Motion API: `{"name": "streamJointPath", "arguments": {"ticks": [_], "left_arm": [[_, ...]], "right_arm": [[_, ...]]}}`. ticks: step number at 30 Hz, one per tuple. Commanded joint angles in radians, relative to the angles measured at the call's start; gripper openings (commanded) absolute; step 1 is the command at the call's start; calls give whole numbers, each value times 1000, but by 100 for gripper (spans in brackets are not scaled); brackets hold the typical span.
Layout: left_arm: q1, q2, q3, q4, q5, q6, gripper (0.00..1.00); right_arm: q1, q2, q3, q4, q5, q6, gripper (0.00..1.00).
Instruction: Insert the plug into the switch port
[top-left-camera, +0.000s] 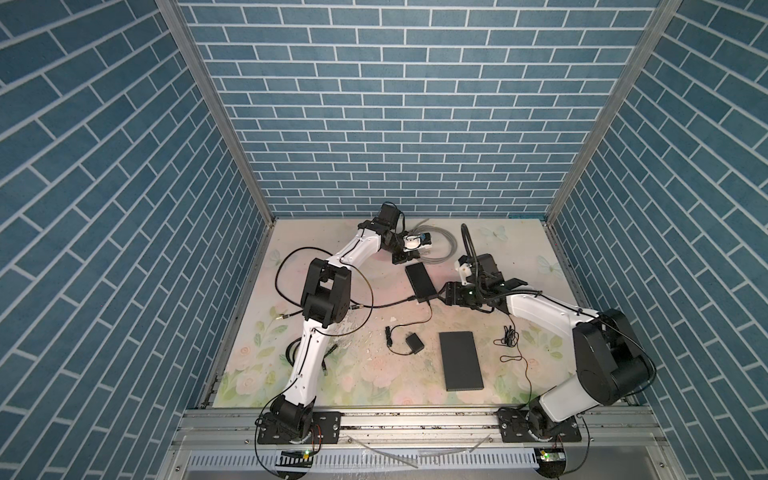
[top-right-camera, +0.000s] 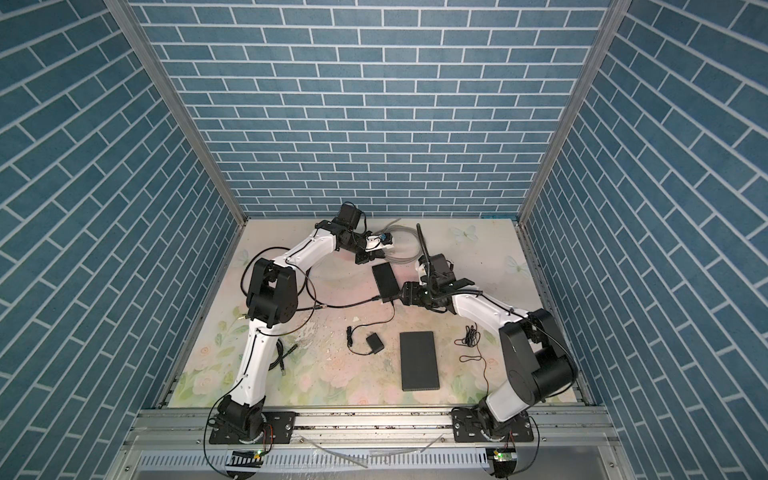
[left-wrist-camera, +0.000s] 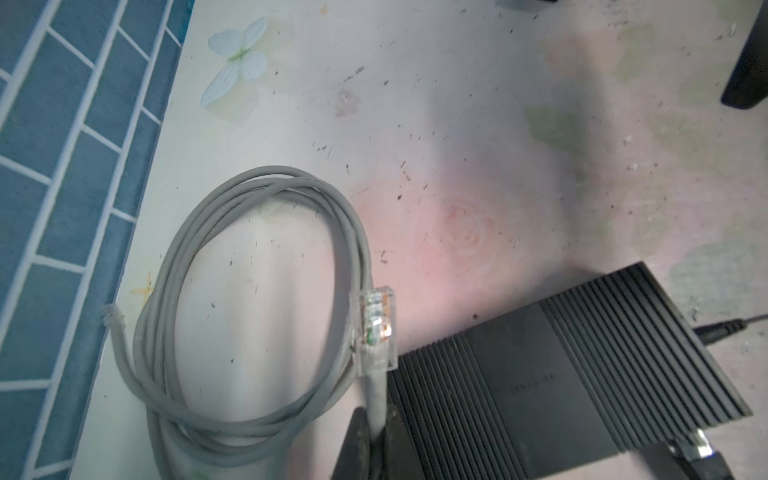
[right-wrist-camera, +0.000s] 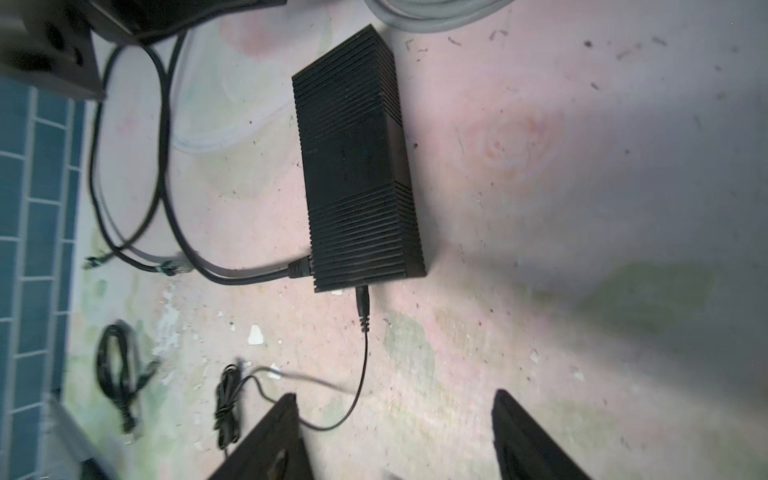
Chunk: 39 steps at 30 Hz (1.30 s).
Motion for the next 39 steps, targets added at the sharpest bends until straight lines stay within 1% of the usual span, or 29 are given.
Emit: {"name": "streamJointPath", "arguments": {"ticks": [1,3,6,8,11,14,17,21,24,28,32,36,39], "left_arm": [[21,6,-36,-84,-42,48,0],[30,0,-57,-95,-49,61,0],[43,-12,-78,-128,-59,85,0],[48,-10,-69,-178,-64,100,1],[50,-4,-39,-265,-107,121,1],[52,7,-8,-346,-167,140,1],[52,8,6,-399,-197,150,1],[52,7,12,-446,-219,160,2],[54,8,15,-468,-216,163,2],[55,11,11,-486,-220,168,2],[44,27,27,-500,-198,166,2],[0,66,71,-533,-217,168,2],[-20,85,97,-548,-205,163,2]], "right_arm": [[32,54,88,67,156,-75,77],[47,102,123,89,198,-93,78],[71,174,184,107,217,-121,80],[88,219,215,115,231,-136,81],[117,267,244,132,253,-152,83],[138,301,257,142,293,-164,86],[152,323,257,162,322,-168,87],[163,358,270,169,357,-174,88],[166,383,269,178,375,-159,87],[166,396,253,183,412,-110,82],[159,373,225,166,435,-56,78],[150,331,194,161,390,-25,78],[132,281,171,144,363,-6,81]]}}
